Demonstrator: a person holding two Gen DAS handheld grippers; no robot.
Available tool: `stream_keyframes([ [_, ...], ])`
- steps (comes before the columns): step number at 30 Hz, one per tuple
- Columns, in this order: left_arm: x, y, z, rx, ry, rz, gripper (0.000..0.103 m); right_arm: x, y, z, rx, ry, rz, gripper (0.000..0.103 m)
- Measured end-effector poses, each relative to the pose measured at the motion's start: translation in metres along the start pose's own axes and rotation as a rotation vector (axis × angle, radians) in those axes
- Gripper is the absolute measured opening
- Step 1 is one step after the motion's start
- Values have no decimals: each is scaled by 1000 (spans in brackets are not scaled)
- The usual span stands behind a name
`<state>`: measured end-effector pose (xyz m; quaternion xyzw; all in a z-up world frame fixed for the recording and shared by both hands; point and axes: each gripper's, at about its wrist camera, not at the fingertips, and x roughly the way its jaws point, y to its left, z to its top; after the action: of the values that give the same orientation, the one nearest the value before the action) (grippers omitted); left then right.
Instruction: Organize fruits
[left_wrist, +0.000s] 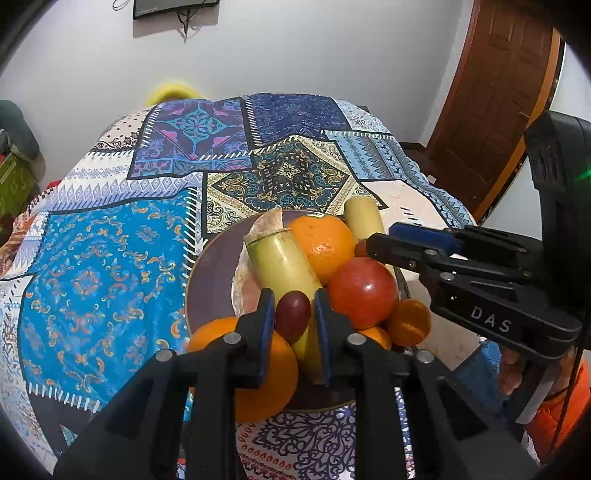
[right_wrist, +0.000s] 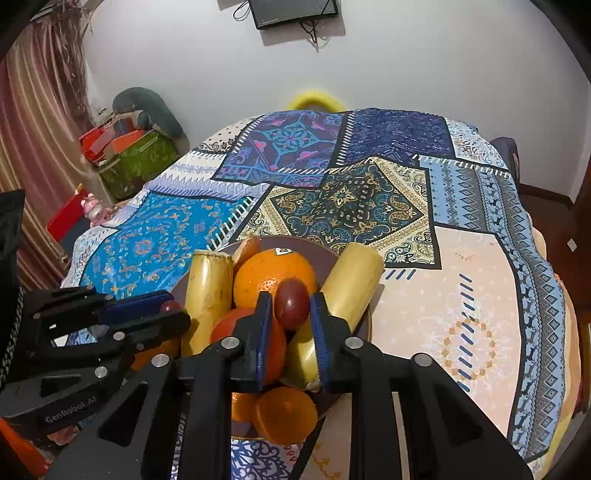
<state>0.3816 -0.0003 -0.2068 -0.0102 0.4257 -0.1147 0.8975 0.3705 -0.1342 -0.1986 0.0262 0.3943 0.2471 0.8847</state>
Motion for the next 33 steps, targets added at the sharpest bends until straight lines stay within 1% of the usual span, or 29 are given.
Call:
stream_keyframes([
  [1, -1, 0, 0, -3, 0, 0, 23, -1, -1, 0, 1, -2, -5, 33],
  [2, -3, -1, 0, -5, 0, 2, 23, -3, -1, 1, 4, -5, -5, 34],
  [7, -25, -2, 1, -12, -26, 14, 23, -21, 0, 3, 6, -40, -12, 35],
  [10, -52, -5, 3, -12, -72, 40, 23, -46, 4, 5, 11, -79, -13, 35],
  [13, -89, -12, 4, -16, -143, 66, 23, -75, 8, 8, 16, -131, -20, 35],
  [16, -137, -25, 3, -17, -242, 87, 23, -114, 16, 8, 21, -197, -25, 35],
  [19, -180, -37, 0, -13, -323, 99, 23, -155, 29, 5, 11, -270, -46, 35],
  [23, -247, -55, -15, -19, -451, 130, 23, -213, 53, -5, -23, -370, -58, 35],
  [26, -289, -65, -31, -21, -534, 144, 24, -255, 74, -16, -59, -459, -77, 35],
  [28, -309, -71, -41, -14, -575, 152, 28, -281, 88, -25, -82, -516, -81, 35],
  [30, -329, -77, -52, -6, -614, 157, 38, -299, 98, -32, -87, -557, -72, 35],
  [31, -338, -80, -57, 0, -631, 163, 40, -308, 102, -36, -88, -575, -62, 38],
  [32, -347, -85, -62, 11, -653, 173, 45, -314, 105, -39, -88, -589, -55, 42],
  [33, -354, -88, -66, 17, -669, 182, 51, -319, 108, -43, -88, -604, -56, 50],
])
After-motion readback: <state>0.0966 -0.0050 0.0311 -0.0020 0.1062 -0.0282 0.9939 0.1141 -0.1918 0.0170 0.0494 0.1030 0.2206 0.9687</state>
